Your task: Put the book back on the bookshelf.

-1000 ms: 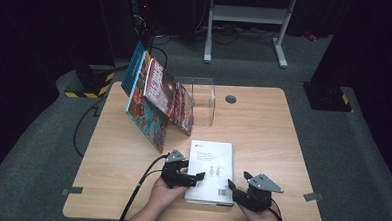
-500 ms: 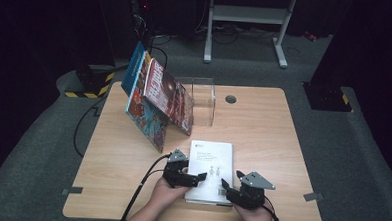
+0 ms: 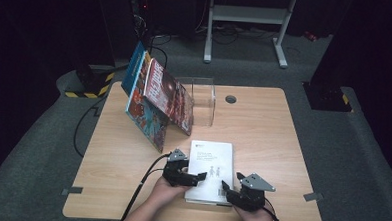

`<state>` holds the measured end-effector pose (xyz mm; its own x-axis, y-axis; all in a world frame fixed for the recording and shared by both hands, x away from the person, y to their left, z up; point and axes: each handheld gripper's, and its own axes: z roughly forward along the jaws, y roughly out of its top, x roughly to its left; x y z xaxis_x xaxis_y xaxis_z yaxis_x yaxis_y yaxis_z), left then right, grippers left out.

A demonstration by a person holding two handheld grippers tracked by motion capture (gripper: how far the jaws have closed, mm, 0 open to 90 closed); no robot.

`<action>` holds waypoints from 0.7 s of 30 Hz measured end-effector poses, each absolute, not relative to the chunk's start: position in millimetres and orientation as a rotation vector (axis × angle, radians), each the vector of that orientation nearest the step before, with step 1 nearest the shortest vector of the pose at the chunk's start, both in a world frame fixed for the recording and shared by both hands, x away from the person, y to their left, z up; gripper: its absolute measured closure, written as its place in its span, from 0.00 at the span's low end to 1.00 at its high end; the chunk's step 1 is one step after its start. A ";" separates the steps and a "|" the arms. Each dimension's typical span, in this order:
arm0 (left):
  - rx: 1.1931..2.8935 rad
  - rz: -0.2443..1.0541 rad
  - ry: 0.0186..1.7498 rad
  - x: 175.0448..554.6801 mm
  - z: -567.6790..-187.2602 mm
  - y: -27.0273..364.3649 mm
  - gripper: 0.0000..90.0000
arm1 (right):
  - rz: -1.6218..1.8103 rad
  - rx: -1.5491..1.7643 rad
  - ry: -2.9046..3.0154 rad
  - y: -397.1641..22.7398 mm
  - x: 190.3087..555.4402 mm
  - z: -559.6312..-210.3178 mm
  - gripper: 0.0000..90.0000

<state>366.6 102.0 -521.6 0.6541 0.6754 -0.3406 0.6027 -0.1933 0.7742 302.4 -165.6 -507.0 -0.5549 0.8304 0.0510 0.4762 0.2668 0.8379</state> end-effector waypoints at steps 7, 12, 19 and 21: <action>1.868 0.097 1.020 366.1 -521.0 103.6 0.25 | 1.215 1.193 2.140 -166.2 303.2 -508.0 0.39; 1.872 0.121 1.017 365.9 -516.9 105.5 0.30 | 1.228 1.196 2.142 -166.6 303.8 -508.8 0.40; 1.876 0.154 0.979 362.4 -513.3 106.4 0.42 | 1.233 1.202 2.137 -167.3 303.9 -509.1 0.41; 1.874 0.155 0.970 361.1 -512.9 105.8 0.43 | 1.232 1.196 2.136 -167.3 303.8 -509.2 0.41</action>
<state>361.1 105.8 -512.9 0.6728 0.6790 -0.2937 0.5539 -0.1991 0.8084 303.8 -167.3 -509.2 -0.5551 0.8285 0.0731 0.4781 0.2459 0.8432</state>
